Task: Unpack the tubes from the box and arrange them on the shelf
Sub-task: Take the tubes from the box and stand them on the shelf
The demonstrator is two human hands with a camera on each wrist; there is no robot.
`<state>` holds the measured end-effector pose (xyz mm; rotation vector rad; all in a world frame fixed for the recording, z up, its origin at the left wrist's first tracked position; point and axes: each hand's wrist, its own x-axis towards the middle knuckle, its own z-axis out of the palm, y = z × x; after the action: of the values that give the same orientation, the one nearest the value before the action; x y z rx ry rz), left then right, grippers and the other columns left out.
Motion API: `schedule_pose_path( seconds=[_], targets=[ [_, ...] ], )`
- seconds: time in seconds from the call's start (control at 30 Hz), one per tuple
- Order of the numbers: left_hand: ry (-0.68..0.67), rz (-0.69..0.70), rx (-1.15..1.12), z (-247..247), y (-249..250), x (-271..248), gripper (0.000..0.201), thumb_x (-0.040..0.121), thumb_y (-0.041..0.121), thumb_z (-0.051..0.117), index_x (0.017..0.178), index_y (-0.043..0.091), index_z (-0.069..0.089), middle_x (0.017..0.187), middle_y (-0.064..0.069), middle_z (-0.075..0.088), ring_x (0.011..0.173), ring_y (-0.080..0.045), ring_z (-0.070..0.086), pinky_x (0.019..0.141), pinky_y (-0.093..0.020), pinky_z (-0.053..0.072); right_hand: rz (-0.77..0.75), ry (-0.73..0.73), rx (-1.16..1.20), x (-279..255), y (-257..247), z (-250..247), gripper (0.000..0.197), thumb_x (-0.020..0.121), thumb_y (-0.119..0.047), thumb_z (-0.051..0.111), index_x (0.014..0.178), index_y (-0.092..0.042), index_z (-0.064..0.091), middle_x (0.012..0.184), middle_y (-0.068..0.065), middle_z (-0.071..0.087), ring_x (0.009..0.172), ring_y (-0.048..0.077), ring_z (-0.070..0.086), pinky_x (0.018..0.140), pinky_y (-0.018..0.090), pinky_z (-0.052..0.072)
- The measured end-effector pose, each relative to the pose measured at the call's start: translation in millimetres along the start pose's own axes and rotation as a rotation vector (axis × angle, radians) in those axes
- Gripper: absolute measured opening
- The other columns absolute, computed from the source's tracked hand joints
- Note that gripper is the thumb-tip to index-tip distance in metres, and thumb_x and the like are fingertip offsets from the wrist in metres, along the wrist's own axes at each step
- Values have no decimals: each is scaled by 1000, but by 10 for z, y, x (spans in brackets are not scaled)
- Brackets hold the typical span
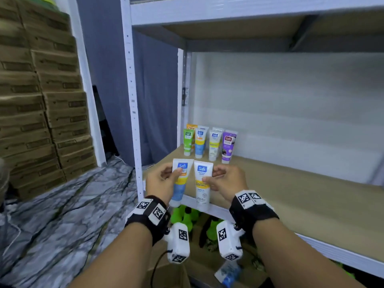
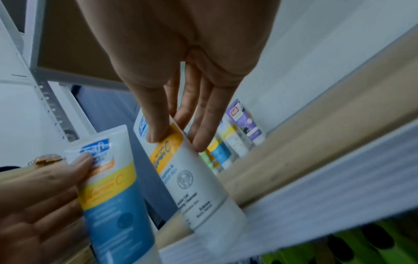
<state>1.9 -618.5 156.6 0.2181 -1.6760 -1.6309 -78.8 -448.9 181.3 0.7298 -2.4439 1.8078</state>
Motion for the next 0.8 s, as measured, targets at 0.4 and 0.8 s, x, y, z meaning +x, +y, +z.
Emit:
schedule_pose_path(
  seconds=[0.4, 0.8],
  targets=[
    [-245, -131, -15, 937, -61, 249, 20, 89, 2, 63, 88, 21, 68, 74, 3, 73, 78, -16, 67, 83, -49, 54, 88, 231, -89, 140, 220, -812, 28, 63, -8, 87, 63, -29, 67, 64, -7, 68, 65, 17, 68, 74, 46, 59],
    [-363, -54, 153, 1214, -299, 256, 11, 89, 17, 62, 96, 25, 66, 92, 0, 73, 93, -20, 70, 88, -49, 55, 91, 275, -196, 85, 438, -1050, 21, 71, -10, 81, 86, -20, 70, 77, -8, 70, 70, 2, 65, 68, 16, 51]
  ],
)
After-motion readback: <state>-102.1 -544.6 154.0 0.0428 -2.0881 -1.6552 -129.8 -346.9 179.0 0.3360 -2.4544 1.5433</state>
